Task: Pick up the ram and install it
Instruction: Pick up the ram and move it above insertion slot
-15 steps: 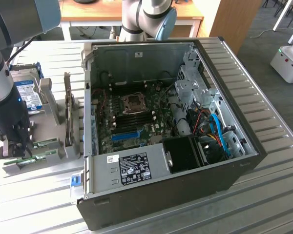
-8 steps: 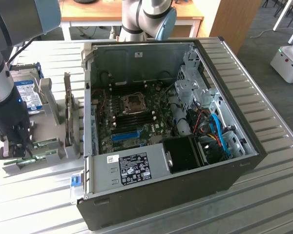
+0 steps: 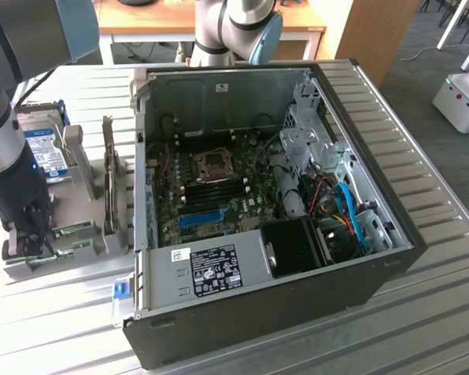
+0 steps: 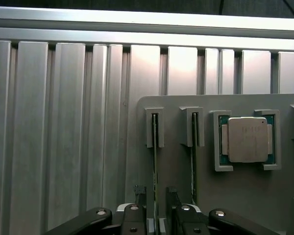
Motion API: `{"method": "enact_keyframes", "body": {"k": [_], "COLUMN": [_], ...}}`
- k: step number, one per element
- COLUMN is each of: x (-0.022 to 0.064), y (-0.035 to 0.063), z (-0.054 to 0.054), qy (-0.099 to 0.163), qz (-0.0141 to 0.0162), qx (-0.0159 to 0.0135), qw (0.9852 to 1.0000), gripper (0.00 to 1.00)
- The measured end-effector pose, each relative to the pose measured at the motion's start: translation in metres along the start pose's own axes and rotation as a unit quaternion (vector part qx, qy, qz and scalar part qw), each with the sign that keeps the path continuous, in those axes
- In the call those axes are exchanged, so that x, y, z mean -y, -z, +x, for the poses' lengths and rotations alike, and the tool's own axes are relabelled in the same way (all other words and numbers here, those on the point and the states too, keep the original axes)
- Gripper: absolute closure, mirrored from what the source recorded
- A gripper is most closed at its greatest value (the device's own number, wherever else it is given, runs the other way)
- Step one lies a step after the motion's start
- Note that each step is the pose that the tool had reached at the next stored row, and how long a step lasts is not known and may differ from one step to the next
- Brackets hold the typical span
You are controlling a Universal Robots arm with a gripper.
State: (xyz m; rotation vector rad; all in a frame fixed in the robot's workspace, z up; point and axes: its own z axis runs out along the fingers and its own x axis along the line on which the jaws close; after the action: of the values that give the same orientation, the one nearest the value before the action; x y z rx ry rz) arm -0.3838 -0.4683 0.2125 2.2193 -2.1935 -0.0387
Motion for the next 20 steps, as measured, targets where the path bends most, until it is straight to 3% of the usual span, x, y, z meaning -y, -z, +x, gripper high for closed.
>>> {"method": "enact_keyframes", "body": {"k": [9,20], "x": [0.0004,0.0158], "y": [-0.0042,-0.0037], "z": [0.000,0.000], "qy": [0.000,0.000], "qz": [0.0001,-0.0005], "qx": [0.0001,0.0000], "qw": [1.0000,1.0000], "gripper": [0.70,0.70]}}
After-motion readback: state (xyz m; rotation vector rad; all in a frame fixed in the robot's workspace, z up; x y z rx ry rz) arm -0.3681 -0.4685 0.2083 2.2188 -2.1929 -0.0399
